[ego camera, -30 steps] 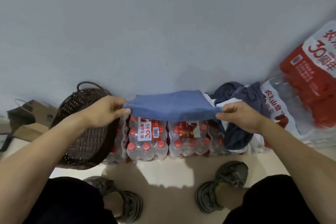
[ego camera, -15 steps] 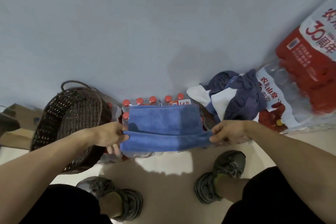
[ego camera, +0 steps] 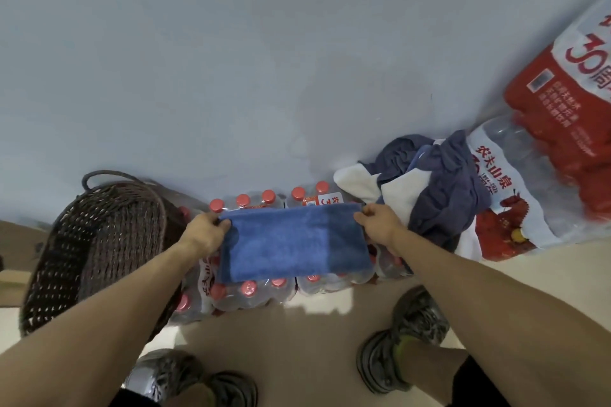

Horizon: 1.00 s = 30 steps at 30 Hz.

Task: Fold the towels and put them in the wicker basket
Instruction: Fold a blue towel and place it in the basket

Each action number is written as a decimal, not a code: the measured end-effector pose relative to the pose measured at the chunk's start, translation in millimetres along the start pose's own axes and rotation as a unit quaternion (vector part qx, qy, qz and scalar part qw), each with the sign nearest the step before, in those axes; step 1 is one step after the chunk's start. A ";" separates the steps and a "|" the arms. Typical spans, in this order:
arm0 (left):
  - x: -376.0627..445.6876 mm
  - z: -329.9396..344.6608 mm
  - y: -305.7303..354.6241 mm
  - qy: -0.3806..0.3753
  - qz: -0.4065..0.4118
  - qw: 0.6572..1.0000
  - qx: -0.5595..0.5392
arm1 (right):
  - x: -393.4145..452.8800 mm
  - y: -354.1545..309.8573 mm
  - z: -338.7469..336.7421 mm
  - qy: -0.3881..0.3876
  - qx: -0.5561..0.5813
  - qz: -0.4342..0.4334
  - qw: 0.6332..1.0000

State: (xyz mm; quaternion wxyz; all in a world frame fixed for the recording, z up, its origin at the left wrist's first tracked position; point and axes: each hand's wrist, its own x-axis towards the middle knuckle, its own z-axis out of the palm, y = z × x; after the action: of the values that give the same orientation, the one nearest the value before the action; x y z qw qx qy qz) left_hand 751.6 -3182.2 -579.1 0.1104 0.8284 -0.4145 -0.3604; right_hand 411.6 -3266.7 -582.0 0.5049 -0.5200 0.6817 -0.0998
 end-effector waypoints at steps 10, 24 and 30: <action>3.9 24.6 6.7 0.025 0.028 0.997 0.070 | 18.5 11.1 24.7 0.104 -0.112 -0.005 0.988; 27.2 8.9 20.2 -0.071 0.138 0.976 0.151 | 6.0 11.8 42.2 0.203 -0.064 -0.063 0.975; 27.2 -2.7 18.1 -0.126 0.027 0.984 -0.124 | 7.3 20.9 34.2 0.212 0.034 -0.034 0.976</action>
State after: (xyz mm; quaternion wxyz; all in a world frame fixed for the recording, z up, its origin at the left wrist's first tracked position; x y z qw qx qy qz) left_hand 753.2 -3214.8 -582.2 0.1685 0.7449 -0.3993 -0.5073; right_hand 426.4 -3250.1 -616.1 0.3622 -0.4926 0.7515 -0.2478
